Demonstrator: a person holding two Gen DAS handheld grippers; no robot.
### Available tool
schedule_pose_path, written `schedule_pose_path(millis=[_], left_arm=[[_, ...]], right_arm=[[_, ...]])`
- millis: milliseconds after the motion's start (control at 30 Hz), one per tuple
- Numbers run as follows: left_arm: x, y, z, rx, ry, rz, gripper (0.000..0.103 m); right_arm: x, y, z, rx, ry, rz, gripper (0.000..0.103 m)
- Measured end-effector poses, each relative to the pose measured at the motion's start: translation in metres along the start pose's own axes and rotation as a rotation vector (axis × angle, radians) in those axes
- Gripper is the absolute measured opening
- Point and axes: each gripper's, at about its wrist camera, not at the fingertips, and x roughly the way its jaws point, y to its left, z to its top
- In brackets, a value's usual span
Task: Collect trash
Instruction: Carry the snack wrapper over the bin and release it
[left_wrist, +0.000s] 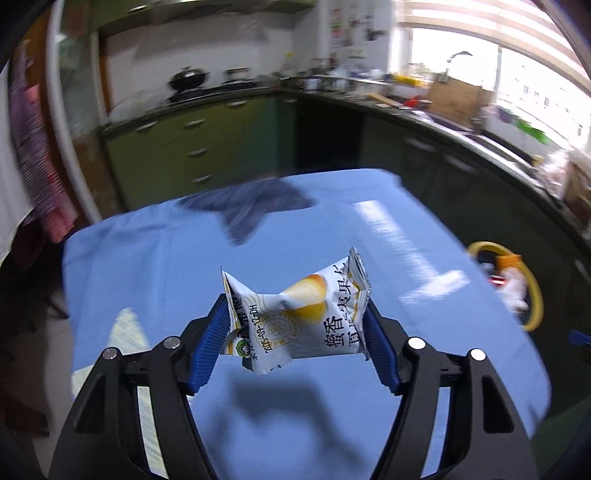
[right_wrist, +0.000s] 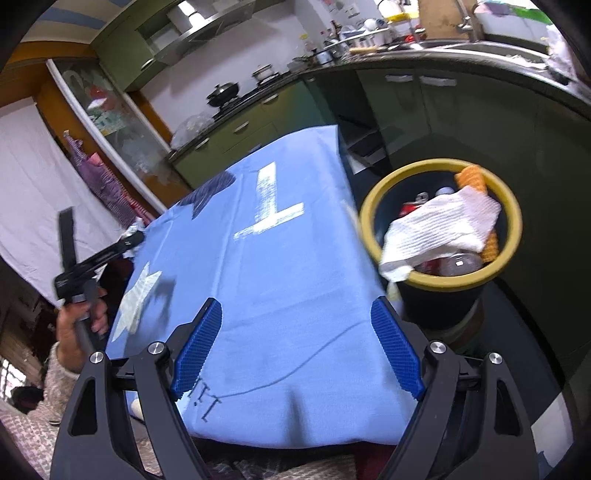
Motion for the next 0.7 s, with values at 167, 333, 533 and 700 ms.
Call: schedule_pose_path(millis=[167, 333, 533, 700], left_arm=[[0.005, -0.069, 0.017, 0.086, 0.041, -0.178, 0.066], [0.028, -0.156, 0.031, 0.188, 0.084, -0.329, 0.067], [0.079, -0.268, 0.051, 0.276, 0.207, -0.457, 0.067], [0.122, -0.338, 0.062, 0.328, 0.275, -0.470, 0.067]], right_arm=[[-0.028, -0.023, -0.003, 0.033, -0.074, -0.078, 0.083], [-0.050, -0.057, -0.011, 0.103, -0.118, -0.098, 0.083], [-0.070, -0.093, -0.019, 0.176, -0.159, -0.108, 0.083], [-0.086, -0.121, -0.026, 0.242, -0.192, -0.126, 0.084]])
